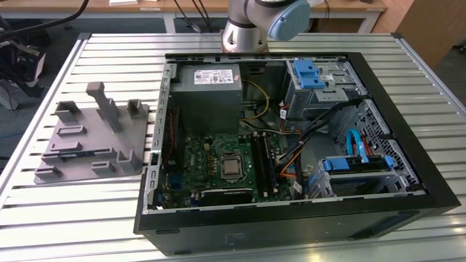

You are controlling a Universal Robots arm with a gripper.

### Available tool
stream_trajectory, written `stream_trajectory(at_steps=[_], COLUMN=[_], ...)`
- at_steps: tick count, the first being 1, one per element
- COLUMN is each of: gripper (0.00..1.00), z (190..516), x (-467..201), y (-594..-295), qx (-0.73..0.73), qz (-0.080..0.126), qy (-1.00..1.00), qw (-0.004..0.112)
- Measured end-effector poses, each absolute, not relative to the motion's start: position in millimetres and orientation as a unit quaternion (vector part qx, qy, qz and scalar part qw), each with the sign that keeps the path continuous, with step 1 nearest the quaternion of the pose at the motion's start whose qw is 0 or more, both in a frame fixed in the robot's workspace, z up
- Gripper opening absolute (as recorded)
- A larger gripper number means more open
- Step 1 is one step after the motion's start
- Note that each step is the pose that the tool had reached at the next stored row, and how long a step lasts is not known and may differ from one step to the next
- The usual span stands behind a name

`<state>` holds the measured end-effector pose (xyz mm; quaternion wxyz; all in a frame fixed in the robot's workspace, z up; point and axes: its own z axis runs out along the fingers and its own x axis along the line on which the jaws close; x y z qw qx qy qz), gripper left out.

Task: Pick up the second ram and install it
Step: 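Reach for the second ram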

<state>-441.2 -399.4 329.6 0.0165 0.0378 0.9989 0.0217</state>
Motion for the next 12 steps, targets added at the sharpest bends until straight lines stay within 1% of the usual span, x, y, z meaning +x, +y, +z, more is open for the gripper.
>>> stream_trajectory(at_steps=[12], gripper=[0.1], z=[320.8], x=[-441.2], y=[-399.4], qx=[0.038], qz=[0.022], qy=[0.999], qw=[0.017])
